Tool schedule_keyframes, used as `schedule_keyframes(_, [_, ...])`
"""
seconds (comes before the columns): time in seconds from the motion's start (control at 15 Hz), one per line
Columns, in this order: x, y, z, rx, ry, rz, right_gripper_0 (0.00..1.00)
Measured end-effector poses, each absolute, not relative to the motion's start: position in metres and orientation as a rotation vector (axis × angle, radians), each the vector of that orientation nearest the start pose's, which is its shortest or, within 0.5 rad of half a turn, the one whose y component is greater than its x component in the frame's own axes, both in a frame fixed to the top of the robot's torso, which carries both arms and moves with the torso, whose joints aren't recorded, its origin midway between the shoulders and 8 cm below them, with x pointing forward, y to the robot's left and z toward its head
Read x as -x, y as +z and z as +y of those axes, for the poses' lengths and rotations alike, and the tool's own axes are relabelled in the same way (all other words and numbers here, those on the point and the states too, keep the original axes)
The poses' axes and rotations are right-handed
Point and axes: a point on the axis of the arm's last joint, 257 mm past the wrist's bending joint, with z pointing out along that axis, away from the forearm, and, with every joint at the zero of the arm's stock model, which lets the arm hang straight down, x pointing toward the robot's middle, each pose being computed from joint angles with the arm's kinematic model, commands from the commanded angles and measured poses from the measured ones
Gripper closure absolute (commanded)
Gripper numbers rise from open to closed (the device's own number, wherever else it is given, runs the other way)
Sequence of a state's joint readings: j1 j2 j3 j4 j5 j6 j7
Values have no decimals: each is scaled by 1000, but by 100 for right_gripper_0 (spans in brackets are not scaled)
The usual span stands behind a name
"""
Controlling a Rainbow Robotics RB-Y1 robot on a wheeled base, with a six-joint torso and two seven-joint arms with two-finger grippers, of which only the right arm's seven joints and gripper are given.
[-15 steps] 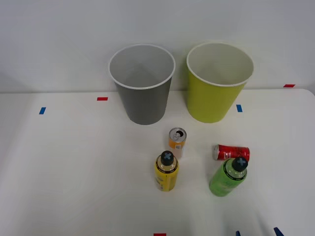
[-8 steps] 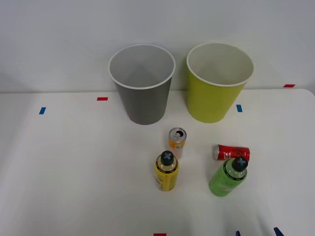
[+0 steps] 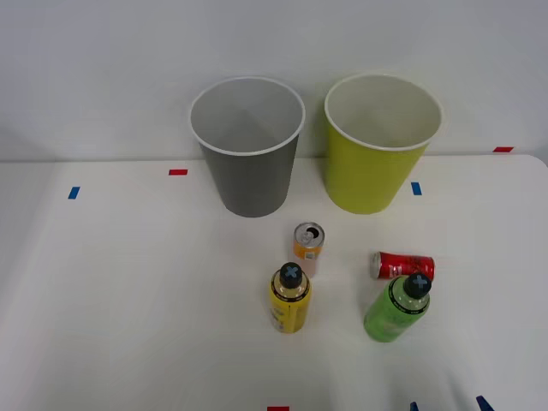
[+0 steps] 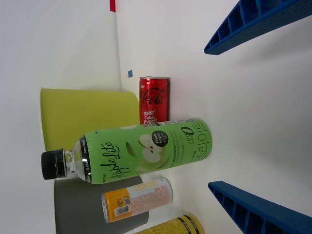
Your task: Put cans in the gray bin, plastic bottles in the light green bin
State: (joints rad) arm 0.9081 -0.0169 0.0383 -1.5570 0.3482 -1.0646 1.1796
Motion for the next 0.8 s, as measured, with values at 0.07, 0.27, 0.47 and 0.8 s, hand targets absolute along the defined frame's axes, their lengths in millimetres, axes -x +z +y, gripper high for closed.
schedule_keyframes(0.07, [-201,-303,-231,18,121,1436,11])
schedule_keyframes(0.27, [-201,-303,-231,18,121,1436,10])
schedule_keyframes(0.47, [-201,-303,-231,18,121,1436,10])
schedule_keyframes(0.8, [-201,-303,-231,18,121,1436,11])
